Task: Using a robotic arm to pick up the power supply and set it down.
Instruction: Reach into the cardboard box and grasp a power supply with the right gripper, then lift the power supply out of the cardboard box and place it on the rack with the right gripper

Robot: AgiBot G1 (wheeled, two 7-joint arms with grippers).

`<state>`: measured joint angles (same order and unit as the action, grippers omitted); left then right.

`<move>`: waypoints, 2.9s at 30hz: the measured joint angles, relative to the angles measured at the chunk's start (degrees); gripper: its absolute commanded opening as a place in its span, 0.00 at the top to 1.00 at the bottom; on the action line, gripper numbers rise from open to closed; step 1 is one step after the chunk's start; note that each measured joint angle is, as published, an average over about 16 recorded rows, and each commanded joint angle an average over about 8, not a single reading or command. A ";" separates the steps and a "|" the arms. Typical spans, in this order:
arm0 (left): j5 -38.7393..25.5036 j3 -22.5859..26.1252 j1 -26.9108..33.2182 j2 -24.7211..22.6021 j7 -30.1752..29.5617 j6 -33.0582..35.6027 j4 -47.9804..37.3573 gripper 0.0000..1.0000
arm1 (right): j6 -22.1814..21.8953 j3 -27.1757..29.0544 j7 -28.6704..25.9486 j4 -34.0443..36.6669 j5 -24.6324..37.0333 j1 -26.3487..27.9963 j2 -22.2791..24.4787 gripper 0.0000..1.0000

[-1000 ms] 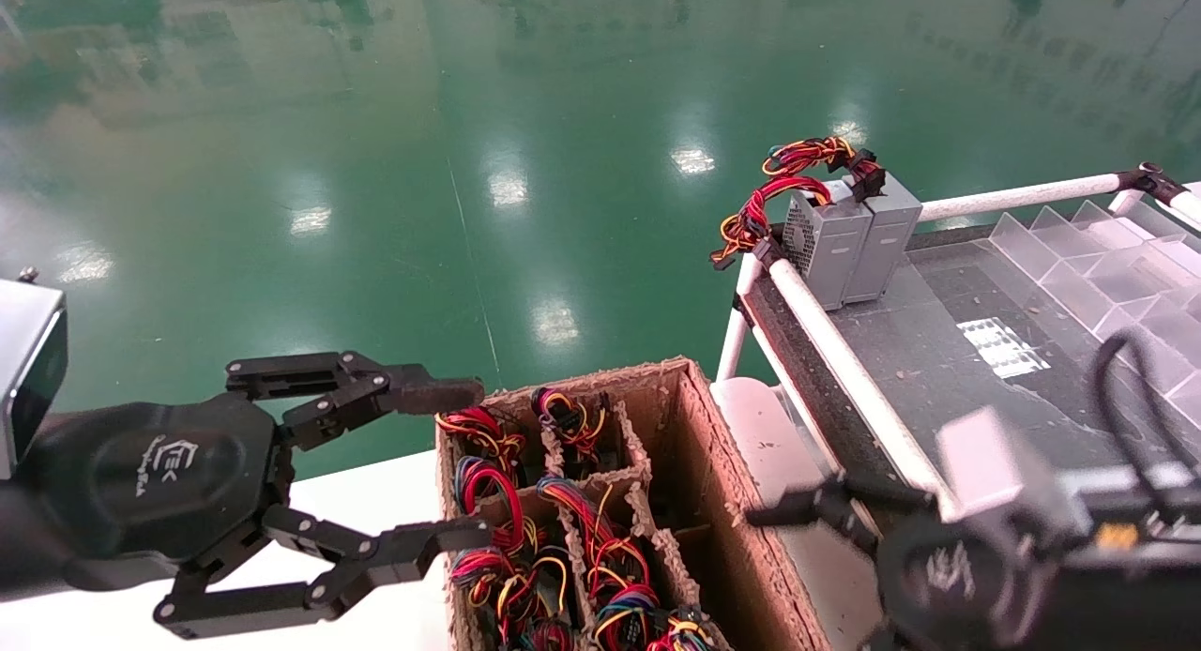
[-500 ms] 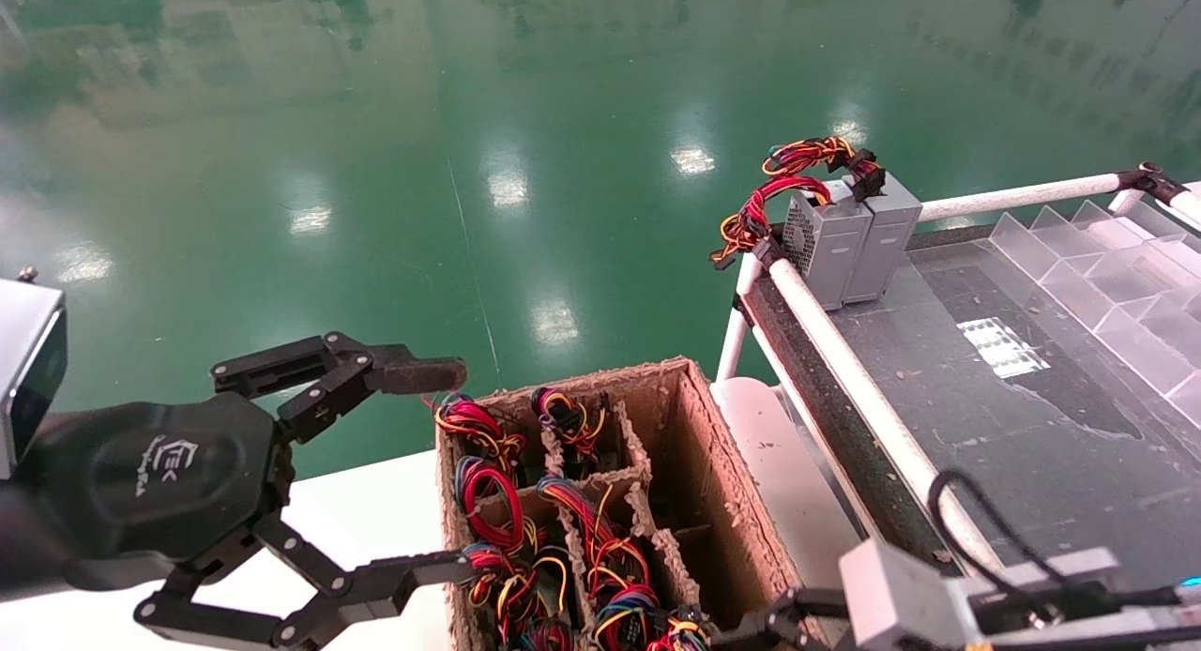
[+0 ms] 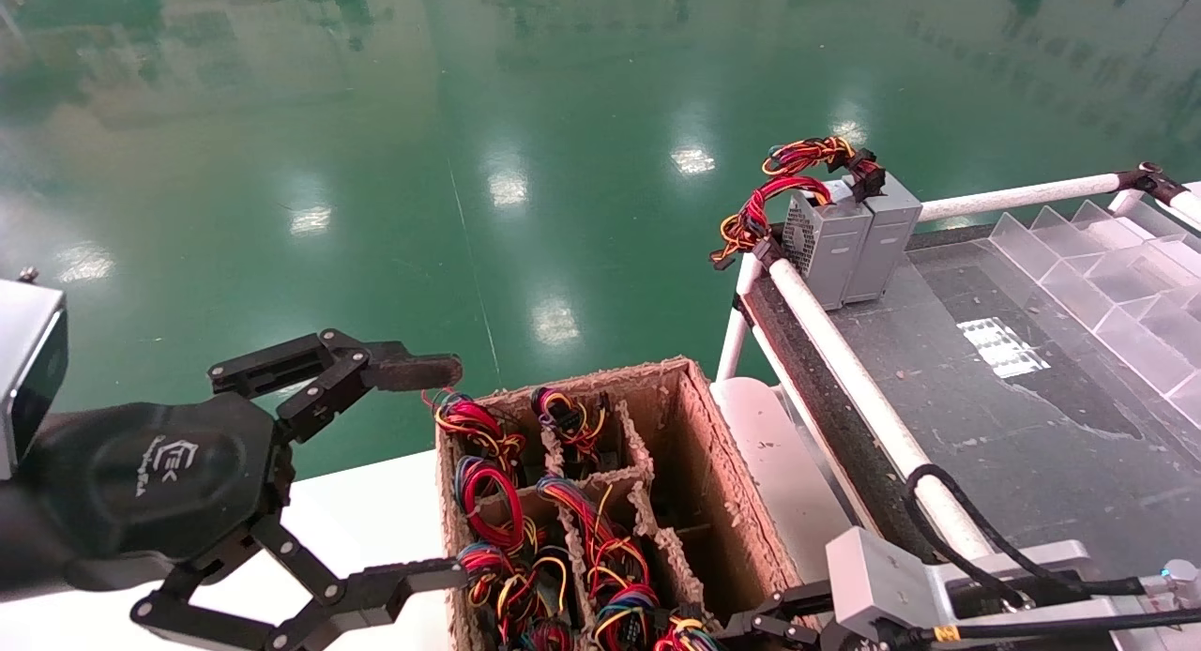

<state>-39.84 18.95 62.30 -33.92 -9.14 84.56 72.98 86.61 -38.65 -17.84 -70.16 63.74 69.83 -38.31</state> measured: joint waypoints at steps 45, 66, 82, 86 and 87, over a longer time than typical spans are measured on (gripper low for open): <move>0.04 0.06 0.01 0.02 0.03 -0.02 0.00 0.00 | -0.50 10.52 7.62 -0.39 -19.60 -2.53 4.41 1.00; 0.06 0.09 0.02 0.03 0.04 -0.04 0.00 0.00 | -1.46 15.95 11.15 13.19 -20.38 10.58 7.12 1.00; 0.07 0.11 0.03 0.04 0.05 -0.04 0.00 0.00 | 0.74 14.79 20.39 31.43 -10.13 19.18 11.86 1.00; 0.08 0.11 0.03 0.05 0.06 -0.05 0.00 0.00 | 1.57 14.36 22.33 34.24 -8.93 19.41 12.87 1.00; 0.08 0.12 0.03 0.05 0.06 -0.05 0.00 0.00 | 1.66 14.26 22.77 34.83 -8.69 19.40 13.01 1.00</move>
<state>-39.77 19.07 62.33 -33.87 -9.08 84.52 72.98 88.27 -24.39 4.93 -35.33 55.05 89.23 -25.30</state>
